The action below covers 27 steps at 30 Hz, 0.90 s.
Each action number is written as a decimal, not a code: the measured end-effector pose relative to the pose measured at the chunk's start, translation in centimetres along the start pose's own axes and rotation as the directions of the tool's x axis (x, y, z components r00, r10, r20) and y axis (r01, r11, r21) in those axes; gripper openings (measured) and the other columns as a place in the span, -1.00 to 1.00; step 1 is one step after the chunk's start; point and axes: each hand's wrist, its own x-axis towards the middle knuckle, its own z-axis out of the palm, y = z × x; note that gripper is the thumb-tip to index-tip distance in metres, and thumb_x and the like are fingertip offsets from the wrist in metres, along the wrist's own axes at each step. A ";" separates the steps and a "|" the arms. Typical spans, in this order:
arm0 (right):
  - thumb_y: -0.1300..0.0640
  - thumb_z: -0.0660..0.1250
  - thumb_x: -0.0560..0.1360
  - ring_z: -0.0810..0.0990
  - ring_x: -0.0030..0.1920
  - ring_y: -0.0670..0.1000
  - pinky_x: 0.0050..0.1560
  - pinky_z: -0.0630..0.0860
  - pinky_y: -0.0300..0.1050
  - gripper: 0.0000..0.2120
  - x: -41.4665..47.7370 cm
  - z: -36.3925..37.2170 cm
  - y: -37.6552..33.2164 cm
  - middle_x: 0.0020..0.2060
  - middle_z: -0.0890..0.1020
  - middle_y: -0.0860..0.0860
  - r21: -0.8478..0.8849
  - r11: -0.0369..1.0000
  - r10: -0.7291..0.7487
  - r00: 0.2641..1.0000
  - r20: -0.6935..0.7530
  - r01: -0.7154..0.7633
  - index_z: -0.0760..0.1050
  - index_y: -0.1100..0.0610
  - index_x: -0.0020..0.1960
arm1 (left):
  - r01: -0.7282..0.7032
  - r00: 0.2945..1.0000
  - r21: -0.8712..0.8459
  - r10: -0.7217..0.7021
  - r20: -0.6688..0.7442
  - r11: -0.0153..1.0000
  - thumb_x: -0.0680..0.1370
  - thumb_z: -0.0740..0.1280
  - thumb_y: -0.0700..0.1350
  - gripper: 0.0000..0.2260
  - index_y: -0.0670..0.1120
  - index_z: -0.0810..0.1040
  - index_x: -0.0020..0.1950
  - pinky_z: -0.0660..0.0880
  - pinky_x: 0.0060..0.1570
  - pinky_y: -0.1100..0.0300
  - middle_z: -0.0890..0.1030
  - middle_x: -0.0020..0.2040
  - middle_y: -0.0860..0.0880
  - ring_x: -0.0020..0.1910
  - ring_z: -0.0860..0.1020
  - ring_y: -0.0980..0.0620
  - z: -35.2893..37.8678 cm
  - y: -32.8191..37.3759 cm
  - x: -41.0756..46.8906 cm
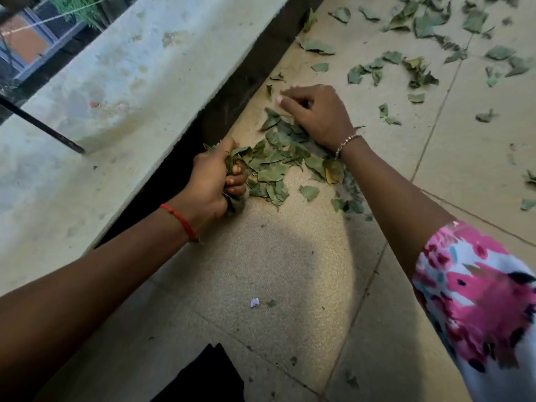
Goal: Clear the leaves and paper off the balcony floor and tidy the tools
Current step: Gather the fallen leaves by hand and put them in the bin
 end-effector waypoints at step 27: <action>0.05 0.16 0.61 0.37 0.35 0.05 0.31 0.22 -0.24 -0.61 -0.2 1.3 -2.7 0.39 0.37 0.07 -0.020 1.000 0.013 0.948 0.317 -0.007 0.37 0.20 0.37 | -0.112 0.993 0.008 0.112 -0.037 0.994 0.57 0.19 -0.13 -0.77 -0.07 0.19 -0.23 0.10 -0.59 0.43 0.27 -0.60 0.03 -0.68 0.16 0.16 -0.2 -0.7 -0.2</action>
